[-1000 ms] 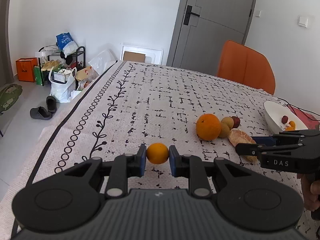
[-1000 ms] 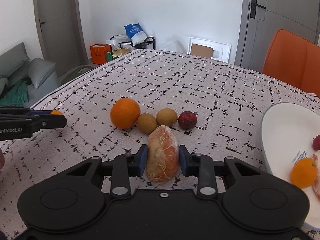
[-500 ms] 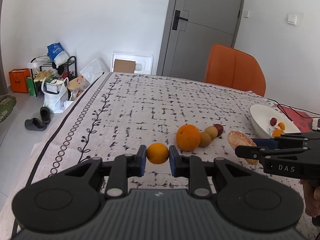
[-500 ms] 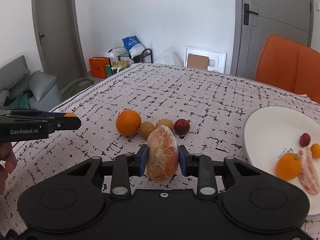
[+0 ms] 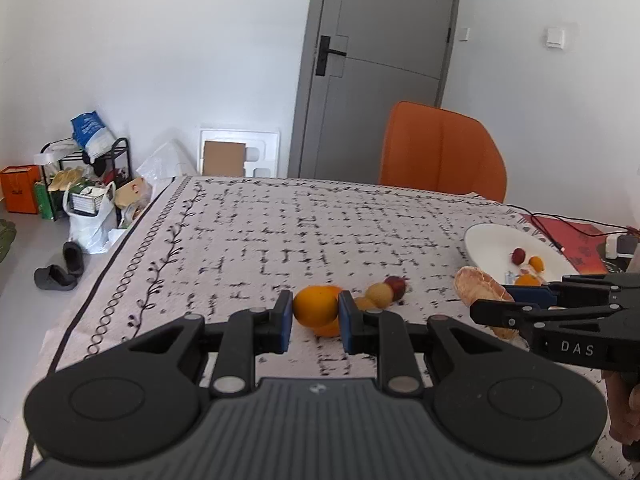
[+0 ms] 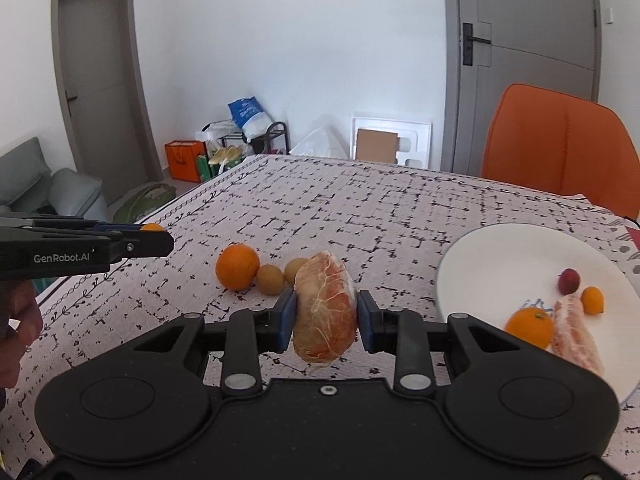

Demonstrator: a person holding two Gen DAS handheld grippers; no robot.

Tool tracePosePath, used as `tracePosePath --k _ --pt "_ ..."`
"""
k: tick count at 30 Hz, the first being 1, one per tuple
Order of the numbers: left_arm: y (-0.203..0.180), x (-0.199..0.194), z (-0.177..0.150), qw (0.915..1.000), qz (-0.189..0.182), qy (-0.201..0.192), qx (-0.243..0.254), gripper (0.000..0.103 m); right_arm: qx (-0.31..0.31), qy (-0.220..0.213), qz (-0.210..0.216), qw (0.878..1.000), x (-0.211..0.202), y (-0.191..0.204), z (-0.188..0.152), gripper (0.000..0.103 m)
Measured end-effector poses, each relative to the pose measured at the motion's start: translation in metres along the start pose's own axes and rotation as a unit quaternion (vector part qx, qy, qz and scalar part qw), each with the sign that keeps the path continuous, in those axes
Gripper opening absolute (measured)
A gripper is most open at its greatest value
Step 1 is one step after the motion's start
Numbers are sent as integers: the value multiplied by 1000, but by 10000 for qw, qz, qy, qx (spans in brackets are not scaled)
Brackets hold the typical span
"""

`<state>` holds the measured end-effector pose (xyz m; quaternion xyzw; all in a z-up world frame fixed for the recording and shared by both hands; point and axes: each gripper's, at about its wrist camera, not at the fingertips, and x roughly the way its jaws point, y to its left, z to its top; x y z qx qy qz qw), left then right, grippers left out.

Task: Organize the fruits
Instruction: 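Carry the pomelo segment over the plate with the right gripper while the left carries the tangerine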

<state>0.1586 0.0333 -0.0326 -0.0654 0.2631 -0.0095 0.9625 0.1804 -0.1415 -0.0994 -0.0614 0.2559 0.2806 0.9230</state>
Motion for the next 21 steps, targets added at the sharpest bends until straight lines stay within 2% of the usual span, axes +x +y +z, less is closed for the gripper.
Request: tracePosePath --k 21 --pt "-44 14 15 9982 -468 -99 353 22 380 -214 -510 9977 -31 -31 -10 30"
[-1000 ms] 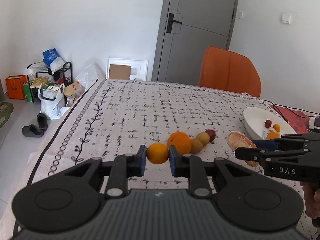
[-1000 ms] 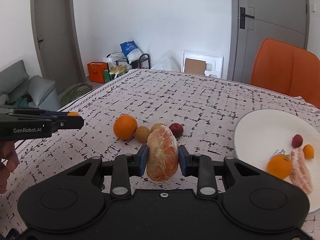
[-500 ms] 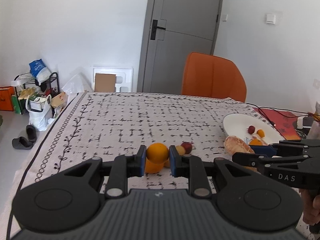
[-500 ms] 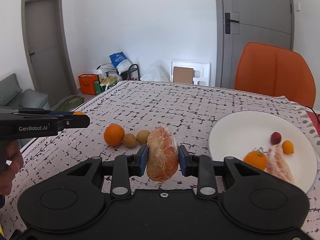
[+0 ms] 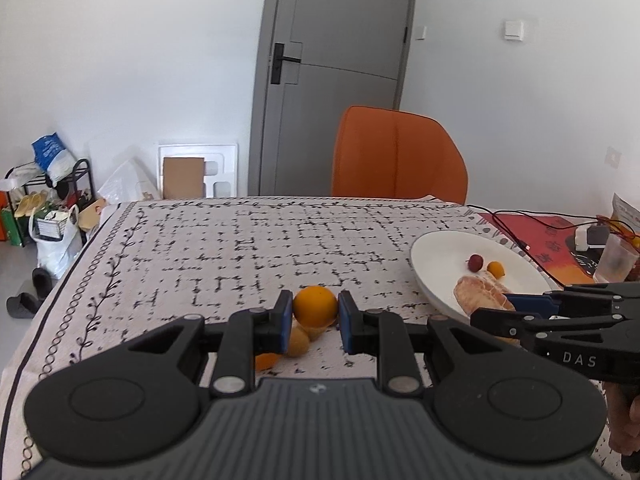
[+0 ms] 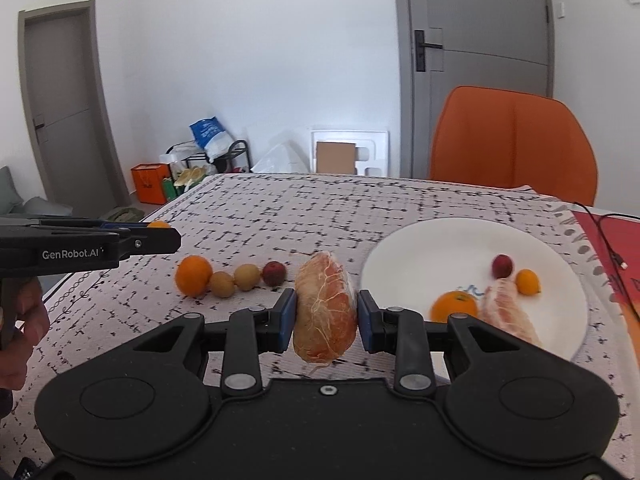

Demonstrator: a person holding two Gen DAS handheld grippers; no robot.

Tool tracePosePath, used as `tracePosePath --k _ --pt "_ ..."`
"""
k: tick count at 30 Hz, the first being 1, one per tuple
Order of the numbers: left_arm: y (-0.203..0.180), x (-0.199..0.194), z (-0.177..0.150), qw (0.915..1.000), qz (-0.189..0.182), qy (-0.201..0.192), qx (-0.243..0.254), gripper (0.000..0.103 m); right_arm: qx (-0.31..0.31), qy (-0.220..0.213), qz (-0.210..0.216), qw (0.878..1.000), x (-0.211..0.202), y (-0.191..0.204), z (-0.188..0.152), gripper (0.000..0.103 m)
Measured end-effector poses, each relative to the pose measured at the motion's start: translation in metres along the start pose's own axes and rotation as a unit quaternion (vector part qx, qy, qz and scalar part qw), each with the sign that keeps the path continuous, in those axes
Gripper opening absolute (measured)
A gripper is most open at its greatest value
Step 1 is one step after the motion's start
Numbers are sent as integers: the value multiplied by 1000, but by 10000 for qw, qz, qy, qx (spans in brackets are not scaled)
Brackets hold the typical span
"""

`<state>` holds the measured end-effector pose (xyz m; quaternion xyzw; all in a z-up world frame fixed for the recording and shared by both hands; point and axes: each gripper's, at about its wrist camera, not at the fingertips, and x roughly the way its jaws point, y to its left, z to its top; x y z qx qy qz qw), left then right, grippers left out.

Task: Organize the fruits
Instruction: 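Carry the pomelo segment over the plate with the right gripper while the left carries the tangerine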

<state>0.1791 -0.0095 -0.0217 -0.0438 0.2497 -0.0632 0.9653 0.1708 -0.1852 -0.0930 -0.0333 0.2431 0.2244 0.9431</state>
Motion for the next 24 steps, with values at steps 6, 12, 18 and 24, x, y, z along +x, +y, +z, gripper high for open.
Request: tracePosePath --k 6,12,18,24 --pt "-15 9 6 9997 -165 -18 159 22 136 -38 -192 9997 -7 -16 -3 30" --pt "-31 19 11 9990 -321 -7 316 22 289 -89 -388 9988 -12 -34 -5 30" --pt "-46 29 16 9981 -439 5 441 22 470 -96 -587 9971 -13 -53 -9 31" --pt "-59 40 19 9969 -546 57 565 22 634 -108 -745 9951 -11 -70 -14 31"
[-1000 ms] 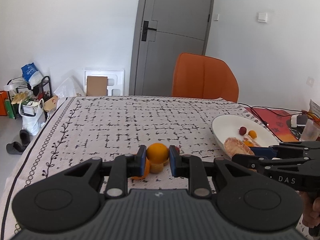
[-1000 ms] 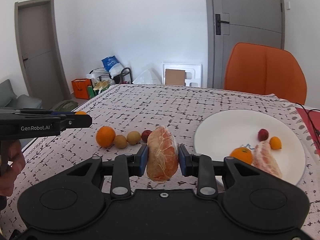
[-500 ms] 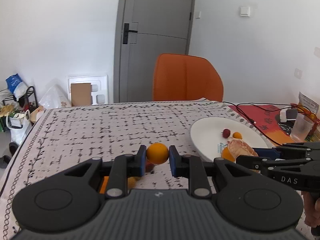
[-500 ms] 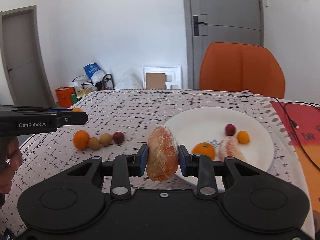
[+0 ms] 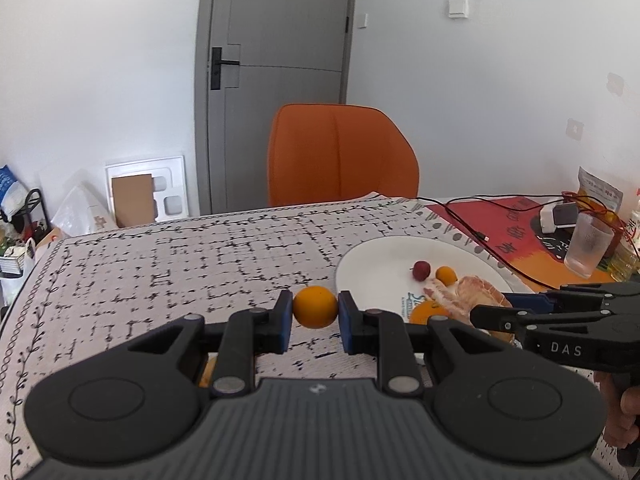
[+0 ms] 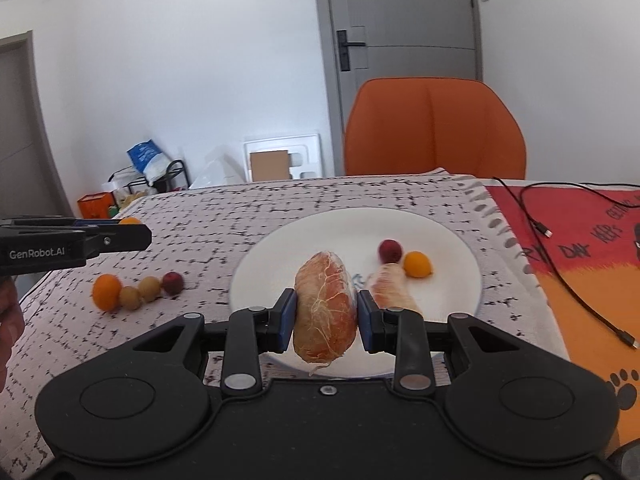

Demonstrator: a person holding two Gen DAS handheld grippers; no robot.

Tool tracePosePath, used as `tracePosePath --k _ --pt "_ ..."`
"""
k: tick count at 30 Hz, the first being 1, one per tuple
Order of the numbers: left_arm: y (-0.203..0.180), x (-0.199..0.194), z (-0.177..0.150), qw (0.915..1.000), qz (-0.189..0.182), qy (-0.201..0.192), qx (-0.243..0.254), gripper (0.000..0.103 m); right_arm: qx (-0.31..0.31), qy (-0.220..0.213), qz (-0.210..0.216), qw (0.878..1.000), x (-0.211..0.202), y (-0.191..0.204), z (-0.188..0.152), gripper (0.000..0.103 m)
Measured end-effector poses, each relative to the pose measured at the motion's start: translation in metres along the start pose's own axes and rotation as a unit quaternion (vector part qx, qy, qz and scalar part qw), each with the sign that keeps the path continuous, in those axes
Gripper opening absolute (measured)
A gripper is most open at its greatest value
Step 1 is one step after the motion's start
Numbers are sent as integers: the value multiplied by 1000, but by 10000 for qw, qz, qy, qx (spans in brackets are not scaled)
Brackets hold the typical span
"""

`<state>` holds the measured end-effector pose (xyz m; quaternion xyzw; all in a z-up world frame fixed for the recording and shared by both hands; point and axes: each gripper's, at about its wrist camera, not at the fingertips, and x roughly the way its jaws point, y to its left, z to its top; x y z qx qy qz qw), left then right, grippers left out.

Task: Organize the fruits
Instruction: 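Carry the pomelo segment over the plate with the right gripper while the left carries the tangerine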

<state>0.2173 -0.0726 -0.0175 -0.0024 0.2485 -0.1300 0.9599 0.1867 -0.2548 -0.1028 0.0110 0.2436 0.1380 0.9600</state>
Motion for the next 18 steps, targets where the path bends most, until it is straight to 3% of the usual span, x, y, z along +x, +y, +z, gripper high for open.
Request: tracePosePath --k 18 --pt "-23 35 6 9993 -161 199 278 22 400 84 -423 9983 23 -41 -7 31"
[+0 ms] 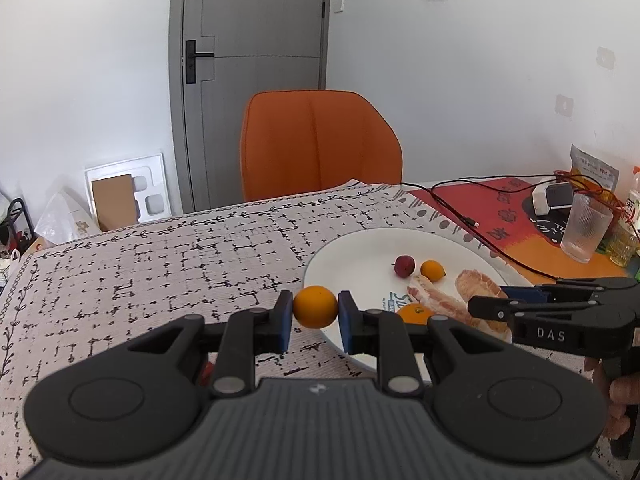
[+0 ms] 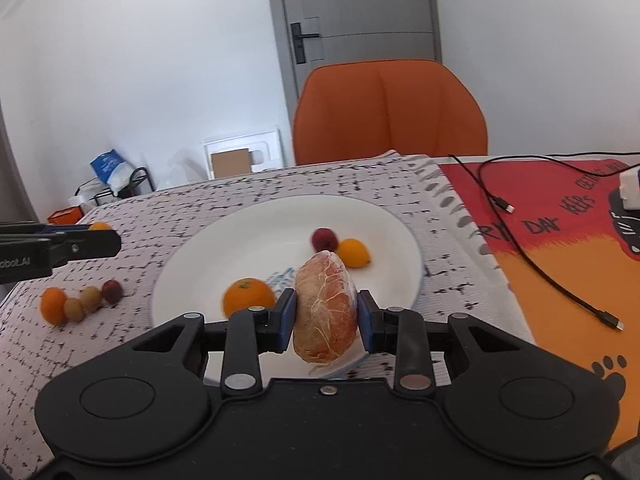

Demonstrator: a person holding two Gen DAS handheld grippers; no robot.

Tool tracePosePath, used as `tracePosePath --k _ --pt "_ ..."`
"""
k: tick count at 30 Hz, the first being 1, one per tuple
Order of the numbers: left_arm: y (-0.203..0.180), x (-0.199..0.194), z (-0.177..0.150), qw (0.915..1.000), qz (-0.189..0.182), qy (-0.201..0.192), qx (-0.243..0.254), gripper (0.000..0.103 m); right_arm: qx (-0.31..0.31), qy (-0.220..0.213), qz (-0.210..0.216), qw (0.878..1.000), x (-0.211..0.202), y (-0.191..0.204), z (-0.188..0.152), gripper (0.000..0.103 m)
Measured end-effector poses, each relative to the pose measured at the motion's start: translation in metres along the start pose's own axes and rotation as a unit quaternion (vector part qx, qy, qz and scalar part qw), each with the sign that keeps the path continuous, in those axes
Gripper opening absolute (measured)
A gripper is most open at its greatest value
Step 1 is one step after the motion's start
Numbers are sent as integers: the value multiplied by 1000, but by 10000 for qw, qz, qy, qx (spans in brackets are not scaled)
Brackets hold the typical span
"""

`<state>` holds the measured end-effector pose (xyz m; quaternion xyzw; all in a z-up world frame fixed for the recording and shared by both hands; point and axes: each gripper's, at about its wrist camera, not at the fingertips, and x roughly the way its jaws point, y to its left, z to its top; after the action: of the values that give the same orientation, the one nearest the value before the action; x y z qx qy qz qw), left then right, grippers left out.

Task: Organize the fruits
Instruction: 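Carry the pomelo segment over the plate with the right gripper while the left carries the tangerine, then lower the pomelo segment onto the plate and open the right gripper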

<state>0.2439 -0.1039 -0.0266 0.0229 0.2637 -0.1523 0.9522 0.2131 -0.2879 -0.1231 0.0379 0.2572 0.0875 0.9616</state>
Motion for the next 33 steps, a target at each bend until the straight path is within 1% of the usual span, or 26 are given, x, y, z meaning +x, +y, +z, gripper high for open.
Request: tracePosePath --k 8,10,12,15,25,33 --pt "-10 15 2 9999 -53 80 84 22 110 -10 -90 9999 12 -16 7 31" --pt "-13 19 3 9999 -55 99 108 22 143 -19 -77 9999 14 -17 8 32" --pt "-15 23 4 9998 -62 116 135 23 178 -21 -69 9998 15 -18 9 35" --pt "-19 26 6 9997 -82 125 188 22 115 -123 -130 9998 10 -15 8 36" --pt "-30 41 11 9991 -191 168 330 22 112 -203 182 9996 -8 -10 8 37" --pt "-37 52 11 9986 -280 240 368 23 68 -77 289 9995 -8 -3 1 38"
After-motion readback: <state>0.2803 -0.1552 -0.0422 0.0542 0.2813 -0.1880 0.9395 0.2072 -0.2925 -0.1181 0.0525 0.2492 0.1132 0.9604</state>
